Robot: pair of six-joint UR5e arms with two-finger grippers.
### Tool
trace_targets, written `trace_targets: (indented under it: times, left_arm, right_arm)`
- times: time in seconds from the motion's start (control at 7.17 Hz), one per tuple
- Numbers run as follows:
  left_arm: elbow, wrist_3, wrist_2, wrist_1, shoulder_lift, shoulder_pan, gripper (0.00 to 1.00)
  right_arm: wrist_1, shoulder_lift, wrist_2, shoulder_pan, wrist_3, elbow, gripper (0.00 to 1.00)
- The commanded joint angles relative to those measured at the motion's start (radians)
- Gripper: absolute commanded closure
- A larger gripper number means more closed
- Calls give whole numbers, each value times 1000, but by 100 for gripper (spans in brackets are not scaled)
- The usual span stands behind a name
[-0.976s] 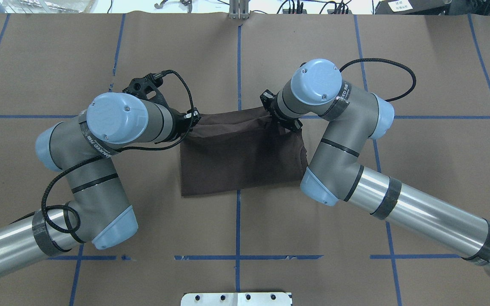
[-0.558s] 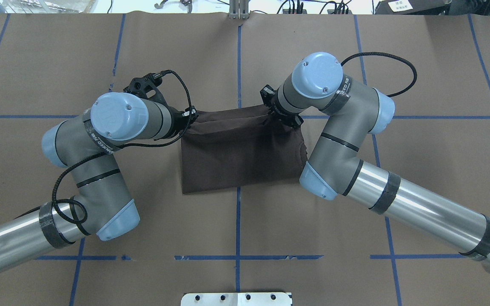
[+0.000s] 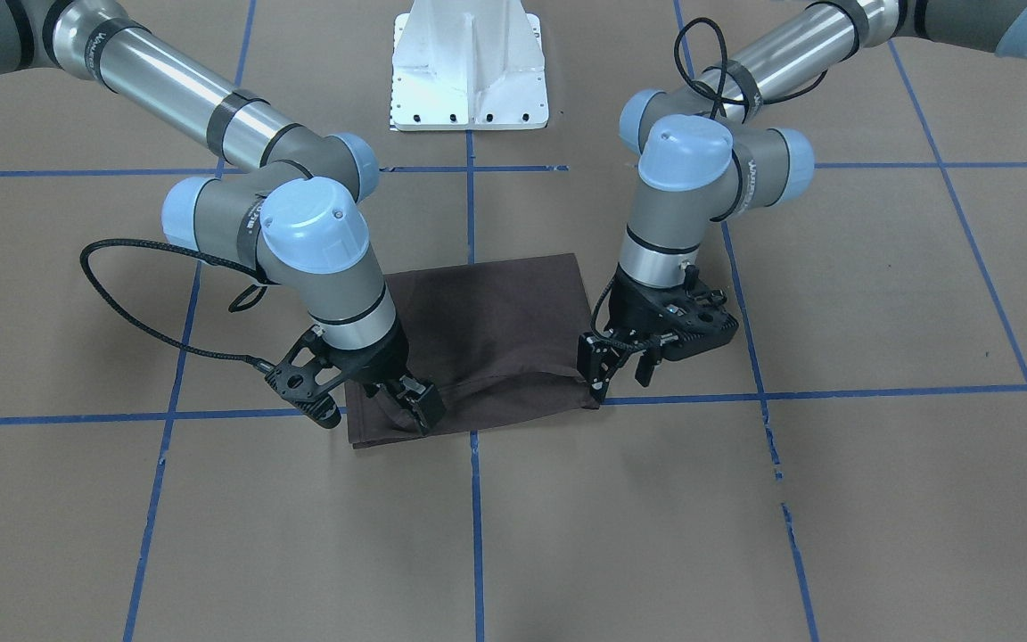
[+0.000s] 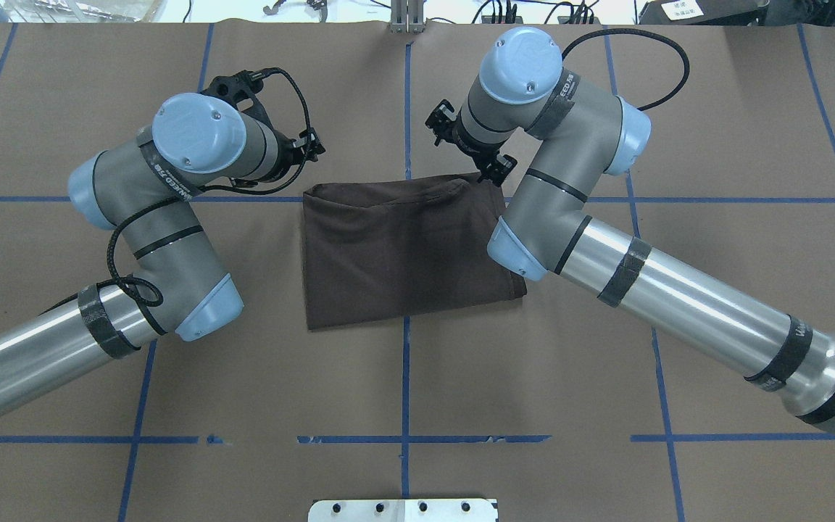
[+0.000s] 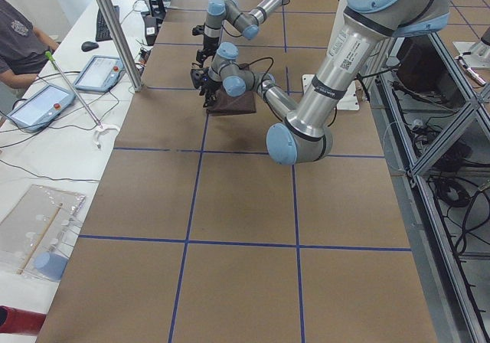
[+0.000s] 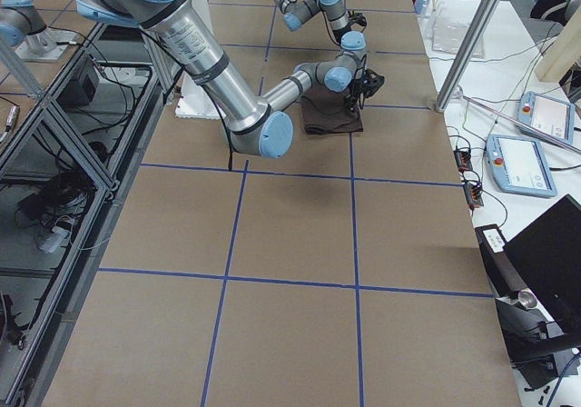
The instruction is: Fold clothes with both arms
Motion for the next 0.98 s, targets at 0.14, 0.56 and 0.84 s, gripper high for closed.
trace_targets:
  times: [0.14, 0.56, 0.84]
  left_arm:
    - [-75, 177, -165, 12, 39, -95, 0]
    - [-319, 590, -301, 71, 324, -291, 0]
    - [-402, 1062, -426, 128, 537, -538, 0]
  right_arm:
    - [-51, -58, 126, 106, -188, 89, 0]
    - [-403, -295, 142, 293, -803, 412, 0]
    - [-413, -524, 318, 488, -1198, 477, 0]
